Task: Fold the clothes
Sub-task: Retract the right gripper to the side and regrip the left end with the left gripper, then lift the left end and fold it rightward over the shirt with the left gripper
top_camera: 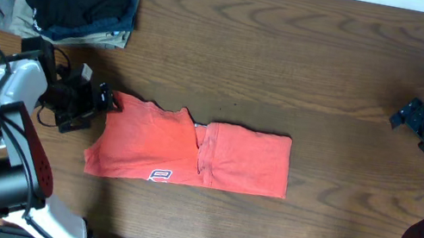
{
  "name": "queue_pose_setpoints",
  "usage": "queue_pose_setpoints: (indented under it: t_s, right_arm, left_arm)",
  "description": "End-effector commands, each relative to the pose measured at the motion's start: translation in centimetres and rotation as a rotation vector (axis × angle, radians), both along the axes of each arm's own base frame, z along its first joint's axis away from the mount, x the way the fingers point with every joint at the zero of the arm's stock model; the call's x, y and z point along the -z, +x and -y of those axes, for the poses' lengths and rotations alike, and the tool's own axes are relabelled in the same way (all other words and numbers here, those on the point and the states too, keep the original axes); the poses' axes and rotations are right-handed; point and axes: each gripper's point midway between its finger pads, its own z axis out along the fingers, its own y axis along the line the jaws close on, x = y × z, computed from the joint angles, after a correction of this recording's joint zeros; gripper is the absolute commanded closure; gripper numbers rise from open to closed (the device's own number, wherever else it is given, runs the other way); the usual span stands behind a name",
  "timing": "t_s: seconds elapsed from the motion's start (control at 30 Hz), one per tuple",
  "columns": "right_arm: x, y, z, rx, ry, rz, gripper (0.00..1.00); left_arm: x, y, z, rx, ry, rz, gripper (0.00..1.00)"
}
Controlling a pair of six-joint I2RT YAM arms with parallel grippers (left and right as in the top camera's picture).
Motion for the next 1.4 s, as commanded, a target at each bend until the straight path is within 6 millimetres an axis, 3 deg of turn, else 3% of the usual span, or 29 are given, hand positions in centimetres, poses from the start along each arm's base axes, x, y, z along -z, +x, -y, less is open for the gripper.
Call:
queue_pose_setpoints:
  t_s: [0.0, 0.13, 0.57, 0.7, 0.83, 0.9, 1.07, 1.1, 1.23, 1.37]
  right_arm:
    - [-0.4, 0.0, 0.2, -0.001, -0.003, 0.009, 0.01]
    - [-0.4, 0.0, 0.2, -0.001, -0.003, 0.009, 0.01]
    - [-0.4, 0.0, 0.2, -0.001, -0.003, 0.009, 0.01]
    - [-0.4, 0.0, 0.2, -0.001, -0.003, 0.009, 0.01]
    - [-0.4, 0.0, 0.2, -0.001, -0.003, 0.009, 0.01]
    - [-0.4, 0.0, 0.2, -0.001, -0.003, 0.009, 0.01]
    - [-0.4, 0.0, 0.2, -0.001, -0.003, 0.009, 0.01]
    - [-0.4, 0.0, 0.2, -0.001, -0.003, 0.009, 0.01]
    - [-0.4, 0.0, 0.2, -0.001, -0.003, 0.009, 0.01]
    - [-0.4, 0.0, 0.2, -0.001, -0.003, 0.009, 0.01]
  left_arm:
    - [-0.2, 0.3, 1.4, 0.081, -0.082, 0.064, 0.02]
    - [0.0, 0.4, 2.4, 0.126, -0.127, 0.086, 0.02]
    - [3.8, -1.9, 4.5, 0.18, -0.175, -0.013, 0.0]
    - [3.6, -2.7, 4.8, 0.177, -0.193, -0.052, 0.3]
    - [3.6, -3.4, 4.8, 0.179, -0.188, -0.087, 0.34]
    - [3.7, -3.6, 4.7, 0.18, -0.183, -0.096, 0.42]
    - [3.5, -4.1, 4.8, 0.17, -0.188, -0.128, 0.9]
    - [3.6, -4.2, 4.7, 0.16, -0.184, -0.138, 0.94]
    - [3.7, -4.4, 3.8, 0.088, -0.124, -0.21, 0.94]
    - [2.2, -4.0, 2.9, 0.061, -0.077, -0.23, 0.94]
